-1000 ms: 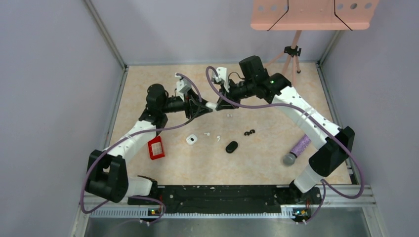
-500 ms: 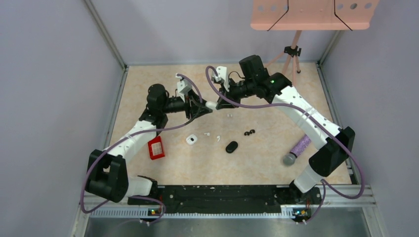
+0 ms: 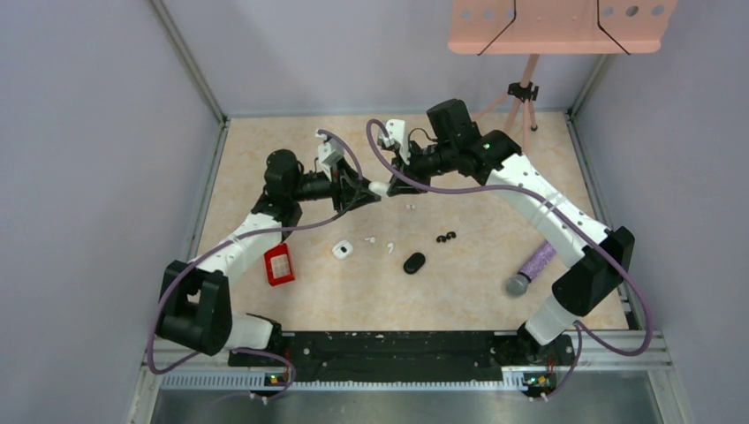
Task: Insert the wireless bluetooth earbuds into the charging case
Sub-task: Open the charging case.
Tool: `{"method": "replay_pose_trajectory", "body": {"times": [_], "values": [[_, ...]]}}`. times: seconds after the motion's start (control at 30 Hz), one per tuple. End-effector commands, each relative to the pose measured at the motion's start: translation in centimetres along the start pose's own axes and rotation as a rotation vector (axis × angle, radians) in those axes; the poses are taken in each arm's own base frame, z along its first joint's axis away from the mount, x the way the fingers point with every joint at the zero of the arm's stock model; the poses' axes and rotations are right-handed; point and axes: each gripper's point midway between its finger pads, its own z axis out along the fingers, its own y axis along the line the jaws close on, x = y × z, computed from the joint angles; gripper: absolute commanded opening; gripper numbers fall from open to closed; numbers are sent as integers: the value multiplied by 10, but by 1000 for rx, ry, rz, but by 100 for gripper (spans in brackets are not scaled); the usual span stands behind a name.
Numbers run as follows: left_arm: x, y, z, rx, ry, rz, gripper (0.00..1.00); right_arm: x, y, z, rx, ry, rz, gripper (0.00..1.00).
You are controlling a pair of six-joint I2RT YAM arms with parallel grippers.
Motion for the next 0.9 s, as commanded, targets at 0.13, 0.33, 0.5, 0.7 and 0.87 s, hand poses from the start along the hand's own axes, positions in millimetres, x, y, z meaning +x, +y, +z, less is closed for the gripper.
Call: {"method": "replay_pose_trajectory", "body": {"times": [0.13,0.33,0.5,0.7,0.87], "values": [[-4,-8,4,59,-23,-2,0,-30,-1,-7,35,-63,-63,0],[-3,-11,3,80,-23,6,0,-31,-9,-8,77,-59,-44,25],[-2,-12,4,99,-24,22,0,-31,-21,-9,134,-51,-22,27],[0,-12,3,101,-24,32,0,-42,-37,-18,174,-91,36,28],[2,-12,3,98,-25,37,0,-46,-44,-21,196,-102,51,29]]}}
